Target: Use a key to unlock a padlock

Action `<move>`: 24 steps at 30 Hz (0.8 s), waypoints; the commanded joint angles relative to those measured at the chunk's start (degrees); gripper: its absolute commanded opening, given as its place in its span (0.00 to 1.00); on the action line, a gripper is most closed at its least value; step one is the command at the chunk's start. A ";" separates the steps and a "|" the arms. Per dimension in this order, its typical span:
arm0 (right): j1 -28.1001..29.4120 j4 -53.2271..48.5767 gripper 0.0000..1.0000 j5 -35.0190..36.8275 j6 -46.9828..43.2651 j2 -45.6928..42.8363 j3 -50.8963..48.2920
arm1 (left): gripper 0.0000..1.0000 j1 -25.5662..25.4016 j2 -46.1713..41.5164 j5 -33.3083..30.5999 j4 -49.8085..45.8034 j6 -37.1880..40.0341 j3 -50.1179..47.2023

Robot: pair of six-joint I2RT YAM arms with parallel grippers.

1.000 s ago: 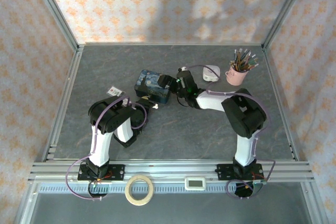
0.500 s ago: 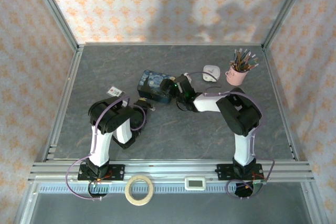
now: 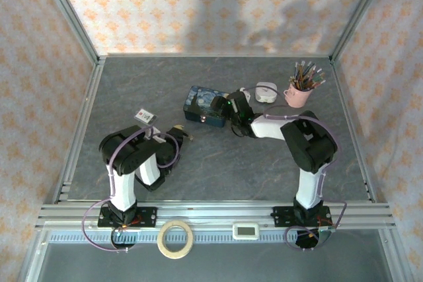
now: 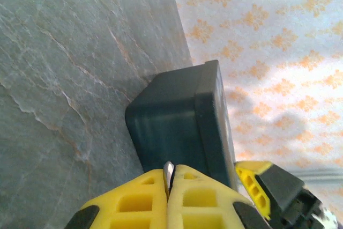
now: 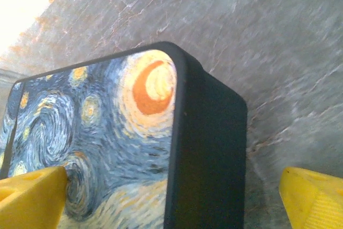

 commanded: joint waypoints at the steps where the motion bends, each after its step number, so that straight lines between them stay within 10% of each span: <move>1: -0.54 -5.64 1.00 1.66 -9.05 -5.41 0.78 | 0.00 0.47 -4.68 6.00 8.78 0.18 -1.73; 12: -3.58 -6.35 1.00 5.39 -15.91 -20.76 -10.04 | 0.00 -0.47 -25.24 25.31 -36.27 9.48 3.34; 18: -5.09 -5.86 1.00 10.97 -17.35 -27.55 -14.61 | 0.00 -4.09 -33.07 25.12 -66.08 21.79 12.57; 24: -5.91 -4.84 1.00 15.08 -18.15 -30.21 -16.32 | 0.00 -6.63 -31.65 24.70 -73.23 23.82 14.83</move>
